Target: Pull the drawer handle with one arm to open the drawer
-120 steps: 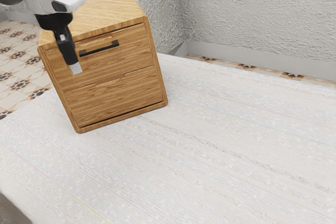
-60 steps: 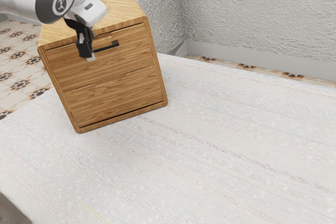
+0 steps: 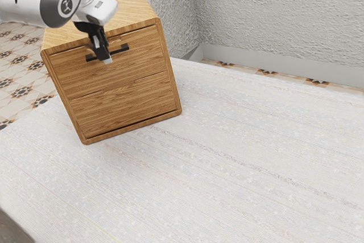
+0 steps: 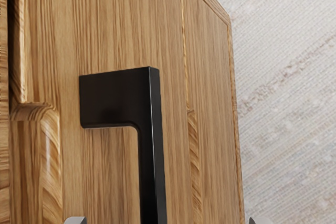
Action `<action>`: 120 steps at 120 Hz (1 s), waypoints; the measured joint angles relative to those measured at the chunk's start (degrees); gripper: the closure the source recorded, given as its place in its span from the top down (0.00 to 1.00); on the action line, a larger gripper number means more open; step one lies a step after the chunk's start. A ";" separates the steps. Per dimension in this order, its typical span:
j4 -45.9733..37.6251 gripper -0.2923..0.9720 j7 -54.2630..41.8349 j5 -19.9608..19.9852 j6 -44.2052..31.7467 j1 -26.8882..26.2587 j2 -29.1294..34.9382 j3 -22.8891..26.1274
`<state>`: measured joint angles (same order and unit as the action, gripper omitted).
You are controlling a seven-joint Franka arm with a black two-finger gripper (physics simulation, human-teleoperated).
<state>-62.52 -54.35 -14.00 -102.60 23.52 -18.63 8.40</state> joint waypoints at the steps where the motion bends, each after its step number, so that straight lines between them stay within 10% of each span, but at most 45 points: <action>1: 0.00 0.50 0.09 0.00 -0.05 -0.01 -0.03 0.01; 18: -0.20 0.60 1.66 -0.05 -0.68 -0.37 -1.04 -0.24; 50: -0.61 0.21 4.06 -0.09 -1.14 -0.94 -1.00 -0.09; 120: -20.72 0.17 6.71 -6.71 -4.03 -4.78 14.17 -2.04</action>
<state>-83.23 -47.64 -20.71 -106.63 18.73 -4.45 6.36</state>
